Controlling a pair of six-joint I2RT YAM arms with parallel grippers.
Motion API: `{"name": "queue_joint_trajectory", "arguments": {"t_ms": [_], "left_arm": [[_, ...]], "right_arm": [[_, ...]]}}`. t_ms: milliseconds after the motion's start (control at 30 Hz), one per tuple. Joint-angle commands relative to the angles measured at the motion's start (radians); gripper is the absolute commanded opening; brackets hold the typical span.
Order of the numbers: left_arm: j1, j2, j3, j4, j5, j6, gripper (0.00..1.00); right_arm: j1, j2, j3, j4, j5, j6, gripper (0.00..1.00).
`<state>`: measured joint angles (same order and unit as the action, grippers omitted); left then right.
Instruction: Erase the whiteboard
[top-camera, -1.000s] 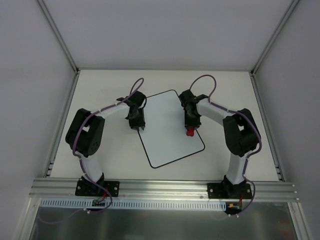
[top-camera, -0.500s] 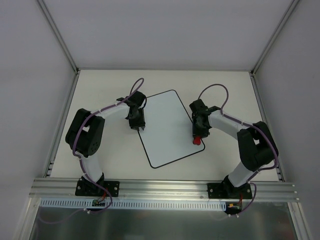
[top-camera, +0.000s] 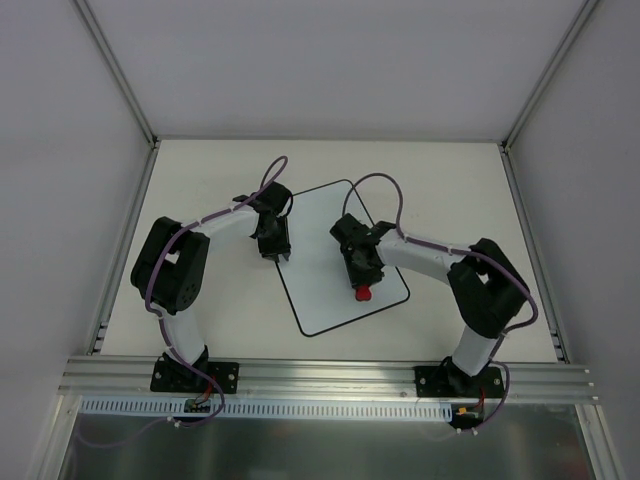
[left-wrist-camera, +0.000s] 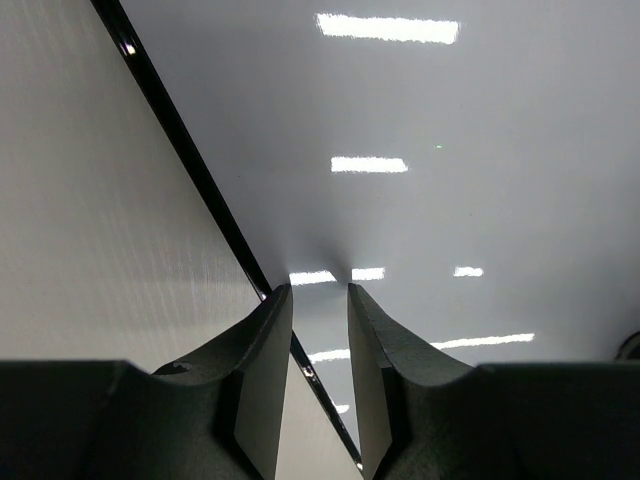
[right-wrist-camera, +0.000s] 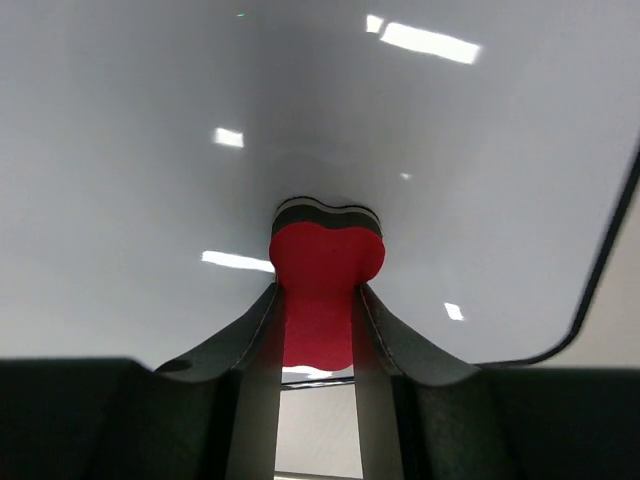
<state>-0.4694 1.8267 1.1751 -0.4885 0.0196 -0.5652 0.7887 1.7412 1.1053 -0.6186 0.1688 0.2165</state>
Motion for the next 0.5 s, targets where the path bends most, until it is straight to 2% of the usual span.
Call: {"name": "queue_joint_trajectory", "arguments": {"t_ms": [0, 167, 300, 467], "left_arm": [[0.012, -0.015, -0.023, -0.03, 0.003, 0.007, 0.29], [0.011, -0.038, -0.026, -0.03, 0.003, 0.005, 0.29], [0.011, -0.09, -0.019, -0.032, 0.003, 0.005, 0.3], [0.014, -0.164, 0.021, -0.035, 0.0, 0.01, 0.32]], "right_arm": [[0.05, 0.098, 0.063, 0.019, -0.074, 0.031, 0.0], [0.017, 0.086, 0.102, 0.017, -0.038, 0.011, 0.0], [-0.094, -0.02, 0.062, 0.016, -0.002, -0.015, 0.0], [-0.307, -0.132, 0.025, 0.01, 0.066, -0.113, 0.01]]}}
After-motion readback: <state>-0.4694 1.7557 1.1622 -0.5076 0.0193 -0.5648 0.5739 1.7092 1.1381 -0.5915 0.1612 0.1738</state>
